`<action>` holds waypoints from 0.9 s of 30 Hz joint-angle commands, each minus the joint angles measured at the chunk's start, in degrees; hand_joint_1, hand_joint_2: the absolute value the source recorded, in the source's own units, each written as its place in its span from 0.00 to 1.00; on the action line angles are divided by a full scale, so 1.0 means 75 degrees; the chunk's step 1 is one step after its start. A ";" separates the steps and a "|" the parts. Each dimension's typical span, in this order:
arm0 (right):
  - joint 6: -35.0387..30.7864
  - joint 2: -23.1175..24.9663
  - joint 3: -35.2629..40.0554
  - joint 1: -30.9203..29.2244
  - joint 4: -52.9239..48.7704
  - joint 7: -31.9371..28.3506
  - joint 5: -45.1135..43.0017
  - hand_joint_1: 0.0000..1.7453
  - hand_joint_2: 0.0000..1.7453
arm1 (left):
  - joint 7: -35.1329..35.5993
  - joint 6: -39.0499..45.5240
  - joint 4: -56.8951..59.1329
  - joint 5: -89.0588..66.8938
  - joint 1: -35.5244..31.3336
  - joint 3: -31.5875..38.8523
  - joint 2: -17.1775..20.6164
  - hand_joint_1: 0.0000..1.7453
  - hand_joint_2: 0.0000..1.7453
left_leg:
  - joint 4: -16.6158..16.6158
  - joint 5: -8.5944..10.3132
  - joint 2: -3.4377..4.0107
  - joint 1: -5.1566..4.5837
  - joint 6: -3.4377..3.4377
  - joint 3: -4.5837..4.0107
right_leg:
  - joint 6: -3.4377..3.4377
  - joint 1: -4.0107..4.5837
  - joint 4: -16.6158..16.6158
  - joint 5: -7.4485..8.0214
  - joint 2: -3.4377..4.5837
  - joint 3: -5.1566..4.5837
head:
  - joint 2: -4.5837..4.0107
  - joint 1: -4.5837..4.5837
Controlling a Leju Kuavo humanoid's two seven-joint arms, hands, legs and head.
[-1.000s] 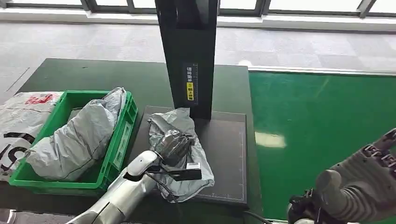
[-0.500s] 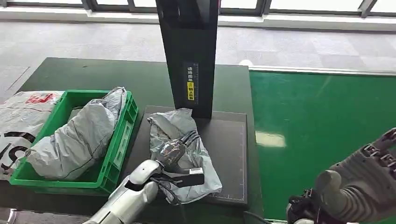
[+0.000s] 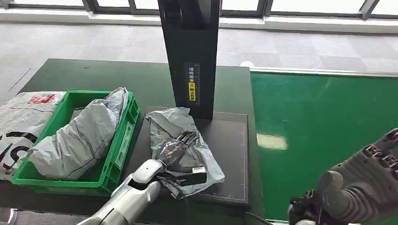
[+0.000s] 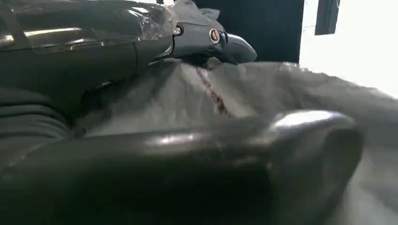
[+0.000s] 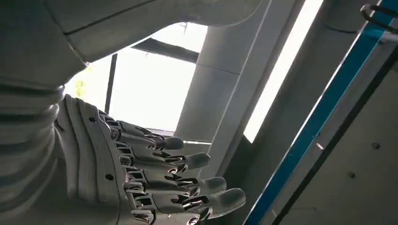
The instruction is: Moved the parcel from conveyor to table for the left to box.
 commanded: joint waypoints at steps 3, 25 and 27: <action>-0.0006 0.0037 0.0306 -0.0409 0.0617 -0.0024 -0.0081 0.00 1.00 | 0.1012 -0.1044 0.1589 -0.1462 -0.0152 -0.1422 0.0520 0.00 0.00 | -0.0017 0.0020 0.0032 0.0004 -0.0007 -0.0020 | 0.0004 0.0003 -0.0012 0.0029 0.0034 -0.0034 | 0.0000 0.0000; -0.0006 -0.0073 0.0228 -0.0342 0.0524 -0.0024 -0.0171 0.00 1.00 | -0.0582 -0.1719 0.1902 -0.1728 -0.0503 -0.2071 0.1008 1.00 1.00 | 0.0021 -0.0044 -0.0014 -0.0004 -0.0022 0.0017 | 0.0006 0.0016 0.0032 -0.0049 -0.0019 0.0091 | 0.0000 0.0000; -0.0006 -0.0070 0.0241 -0.0287 0.0450 -0.0024 -0.0141 0.00 1.00 | -0.0568 -0.1202 0.1695 -0.1534 -0.0453 -0.1894 0.0950 1.00 1.00 | 0.0002 -0.0013 0.0017 -0.0002 -0.0028 -0.0043 | 0.0006 0.0015 0.0024 -0.0013 0.0013 0.0013 | 0.0000 0.0003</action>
